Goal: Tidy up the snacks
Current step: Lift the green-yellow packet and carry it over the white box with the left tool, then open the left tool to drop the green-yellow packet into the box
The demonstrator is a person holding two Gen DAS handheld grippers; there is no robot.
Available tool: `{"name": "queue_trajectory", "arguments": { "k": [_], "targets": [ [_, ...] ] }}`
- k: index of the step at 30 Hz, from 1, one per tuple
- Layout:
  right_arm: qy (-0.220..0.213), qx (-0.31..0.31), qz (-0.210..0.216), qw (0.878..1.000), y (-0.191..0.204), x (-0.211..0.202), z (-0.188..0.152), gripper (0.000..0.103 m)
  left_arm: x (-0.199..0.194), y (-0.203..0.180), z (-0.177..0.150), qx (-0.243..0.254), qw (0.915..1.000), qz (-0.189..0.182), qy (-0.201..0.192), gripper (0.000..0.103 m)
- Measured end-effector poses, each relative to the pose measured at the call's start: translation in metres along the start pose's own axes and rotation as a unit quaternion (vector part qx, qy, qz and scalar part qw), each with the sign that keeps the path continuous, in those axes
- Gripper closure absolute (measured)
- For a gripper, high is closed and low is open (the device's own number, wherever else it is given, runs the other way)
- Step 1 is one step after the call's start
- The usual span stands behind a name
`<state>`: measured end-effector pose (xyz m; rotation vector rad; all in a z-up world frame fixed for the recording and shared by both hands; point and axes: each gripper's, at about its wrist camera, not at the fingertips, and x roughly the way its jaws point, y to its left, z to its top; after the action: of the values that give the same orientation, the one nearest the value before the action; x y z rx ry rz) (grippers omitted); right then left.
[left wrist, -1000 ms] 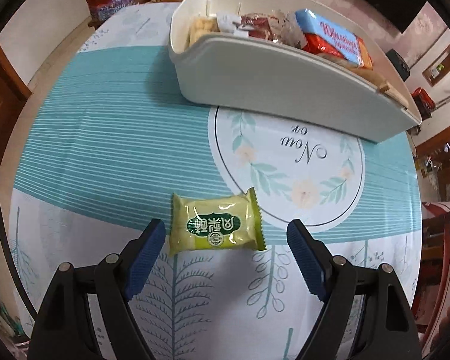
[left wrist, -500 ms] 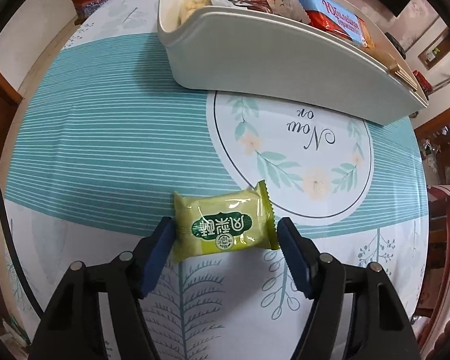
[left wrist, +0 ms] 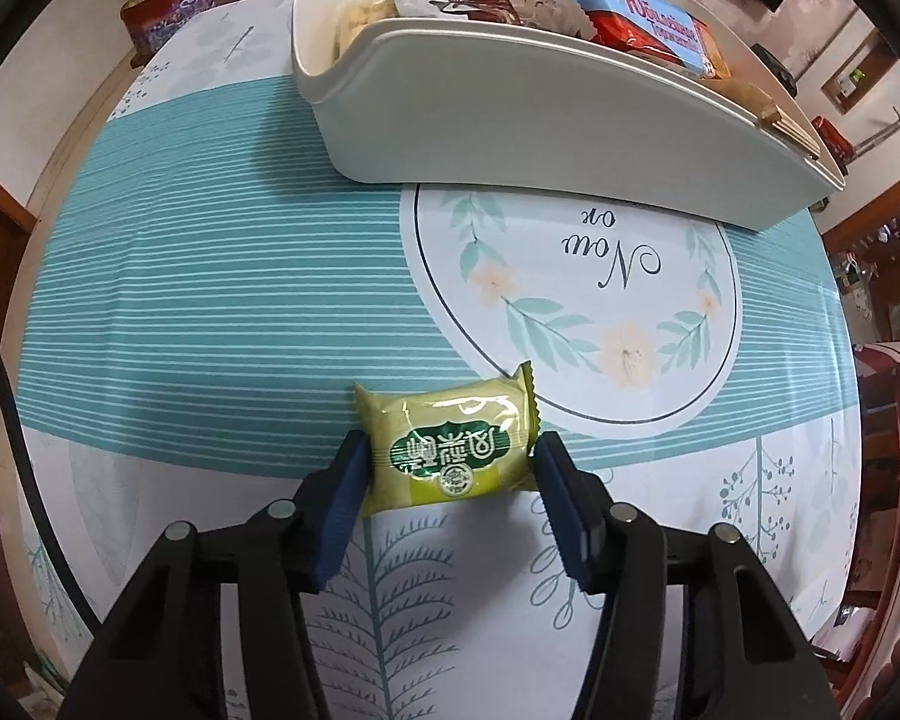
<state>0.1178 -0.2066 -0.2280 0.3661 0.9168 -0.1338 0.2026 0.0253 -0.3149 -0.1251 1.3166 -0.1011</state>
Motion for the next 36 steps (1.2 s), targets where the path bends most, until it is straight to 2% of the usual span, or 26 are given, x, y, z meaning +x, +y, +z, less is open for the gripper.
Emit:
{"name": "queue_trajectory", "arguments": {
  "k": [6, 10, 13, 18, 24, 36],
  "targets": [
    [0.004, 0.005, 0.001, 1.0, -0.001, 0.002, 0.0, 0.005, -0.007, -0.002, 0.005, 0.016, 0.9998, 0.002, 0.013, 0.049],
    [0.004, 0.005, 0.002, 1.0, -0.001, 0.002, 0.0, 0.005, -0.026, -0.009, 0.009, 0.037, 0.9993, -0.006, 0.008, 0.049],
    [0.007, 0.005, 0.003, 1.0, 0.0, 0.004, 0.0, 0.005, -0.046, -0.013, 0.016, 0.057, 0.9983, -0.006, -0.011, 0.049],
    [0.015, 0.007, 0.008, 1.0, 0.003, 0.01, 0.0, 0.005, -0.078, -0.018, 0.035, 0.076, 0.9963, -0.029, -0.029, 0.049],
    [0.022, -0.002, 0.014, 1.0, 0.012, 0.013, -0.001, 0.005, -0.114, -0.028, 0.064, 0.109, 0.9895, -0.044, -0.085, 0.049],
    [0.022, -0.031, 0.011, 0.999, 0.023, 0.01, -0.004, 0.005, -0.119, -0.043, 0.114, 0.115, 0.9807, -0.056, -0.148, 0.049]
  ]
}}
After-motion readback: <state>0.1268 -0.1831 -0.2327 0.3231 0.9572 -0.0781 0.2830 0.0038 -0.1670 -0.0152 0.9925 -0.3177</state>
